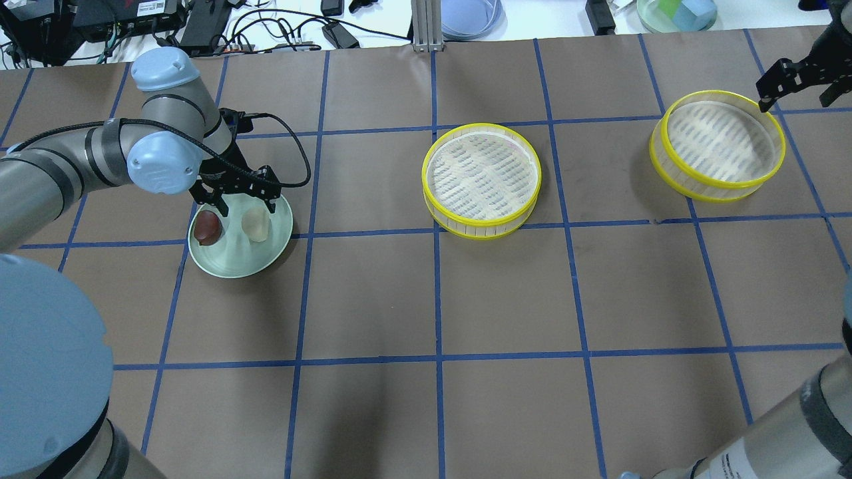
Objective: Stack buns with steamer
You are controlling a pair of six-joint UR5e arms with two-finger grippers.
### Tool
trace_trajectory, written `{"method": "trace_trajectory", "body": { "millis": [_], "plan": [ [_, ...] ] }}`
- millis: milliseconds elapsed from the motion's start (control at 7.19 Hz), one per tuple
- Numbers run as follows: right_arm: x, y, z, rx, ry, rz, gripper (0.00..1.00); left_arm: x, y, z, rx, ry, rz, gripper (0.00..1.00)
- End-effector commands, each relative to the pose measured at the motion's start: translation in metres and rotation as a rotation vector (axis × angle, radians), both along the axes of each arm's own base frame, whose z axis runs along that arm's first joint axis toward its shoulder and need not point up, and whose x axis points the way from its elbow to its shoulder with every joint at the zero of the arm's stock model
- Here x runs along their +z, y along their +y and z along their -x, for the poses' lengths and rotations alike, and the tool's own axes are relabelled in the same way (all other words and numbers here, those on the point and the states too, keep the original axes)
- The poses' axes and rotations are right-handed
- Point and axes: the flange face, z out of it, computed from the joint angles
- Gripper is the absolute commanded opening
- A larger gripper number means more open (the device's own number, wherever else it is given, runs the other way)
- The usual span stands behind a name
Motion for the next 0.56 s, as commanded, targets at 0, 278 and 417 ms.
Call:
{"method": "trace_trajectory", "body": {
  "millis": [0,278,417],
  "plan": [
    [-0.058,-0.018,0.028,0.054,-0.001,-0.013,0.99,-0.015,-0.002,0.000,-0.002,0.003,-0.024,0.00],
    [-0.082,-0.026,0.035,0.099,0.020,-0.004,0.89,0.002,-0.013,-0.001,0.020,-0.006,0.026,0.00],
    [-0.089,-0.024,0.043,0.100,0.011,-0.012,0.85,0.035,-0.025,-0.003,0.018,-0.014,0.082,0.00]
  ]
}}
